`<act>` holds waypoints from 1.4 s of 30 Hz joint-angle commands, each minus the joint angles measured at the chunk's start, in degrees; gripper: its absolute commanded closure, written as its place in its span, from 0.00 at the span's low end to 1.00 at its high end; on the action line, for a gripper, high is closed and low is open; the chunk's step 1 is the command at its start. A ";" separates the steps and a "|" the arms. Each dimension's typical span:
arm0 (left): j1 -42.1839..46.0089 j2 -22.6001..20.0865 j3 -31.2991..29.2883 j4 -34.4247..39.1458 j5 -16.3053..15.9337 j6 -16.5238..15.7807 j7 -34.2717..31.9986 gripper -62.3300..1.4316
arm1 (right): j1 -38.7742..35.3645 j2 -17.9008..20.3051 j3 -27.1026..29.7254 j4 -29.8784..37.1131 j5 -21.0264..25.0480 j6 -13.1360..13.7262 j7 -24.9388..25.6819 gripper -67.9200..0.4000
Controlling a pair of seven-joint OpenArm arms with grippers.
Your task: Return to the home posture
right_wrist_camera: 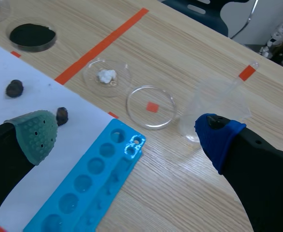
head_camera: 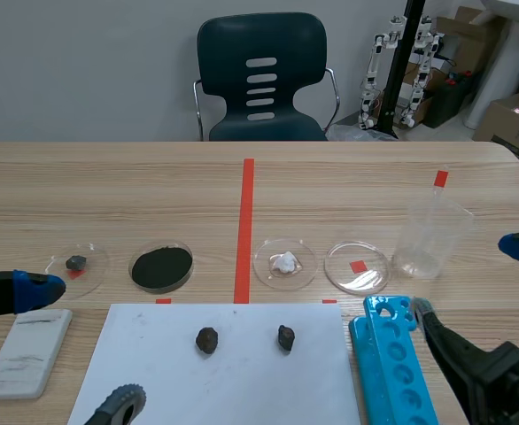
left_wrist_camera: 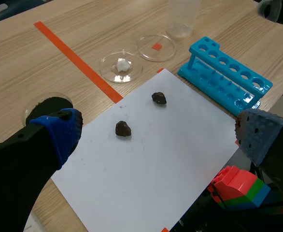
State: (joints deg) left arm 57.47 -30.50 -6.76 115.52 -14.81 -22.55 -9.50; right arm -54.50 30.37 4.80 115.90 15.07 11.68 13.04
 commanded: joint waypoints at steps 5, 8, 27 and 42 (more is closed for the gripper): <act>0.42 0.28 0.33 0.61 -0.55 0.11 -0.83 0.00 | -5.40 3.87 0.11 3.96 0.59 1.79 0.87 0.12; 0.42 0.28 0.33 0.61 -0.55 0.11 -0.83 0.00 | -7.61 5.22 0.11 5.29 0.55 4.17 1.51 0.12; 0.42 0.28 0.33 0.61 -0.55 0.11 -0.83 0.00 | -9.16 7.41 0.11 5.77 0.35 9.79 5.60 0.14; 0.42 0.28 0.33 0.61 -0.55 0.11 -0.83 0.00 | -9.16 7.41 0.11 5.77 0.33 9.79 4.85 0.14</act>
State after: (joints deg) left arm 57.47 -30.50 -6.76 115.52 -14.79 -22.55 -9.50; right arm -63.99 37.78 4.80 120.95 15.00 21.67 17.23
